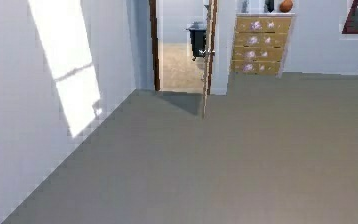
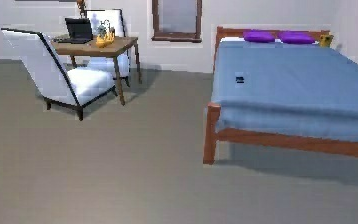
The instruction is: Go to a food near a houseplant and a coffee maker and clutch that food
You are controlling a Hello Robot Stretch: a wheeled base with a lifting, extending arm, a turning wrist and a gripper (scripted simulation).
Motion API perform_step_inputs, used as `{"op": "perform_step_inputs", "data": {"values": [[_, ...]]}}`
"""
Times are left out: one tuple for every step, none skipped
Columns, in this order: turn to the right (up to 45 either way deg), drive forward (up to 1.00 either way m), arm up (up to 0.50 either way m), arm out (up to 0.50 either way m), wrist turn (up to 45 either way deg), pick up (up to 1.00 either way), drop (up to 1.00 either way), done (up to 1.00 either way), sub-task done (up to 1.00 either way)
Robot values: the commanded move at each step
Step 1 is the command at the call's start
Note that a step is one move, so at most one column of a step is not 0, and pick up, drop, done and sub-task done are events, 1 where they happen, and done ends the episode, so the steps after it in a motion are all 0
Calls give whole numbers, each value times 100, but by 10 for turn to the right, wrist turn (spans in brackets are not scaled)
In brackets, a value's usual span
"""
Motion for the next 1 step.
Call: {"op": "perform_step_inputs", "data": {"values": [[0,100,0,0,0,0,0,0,0]]}}
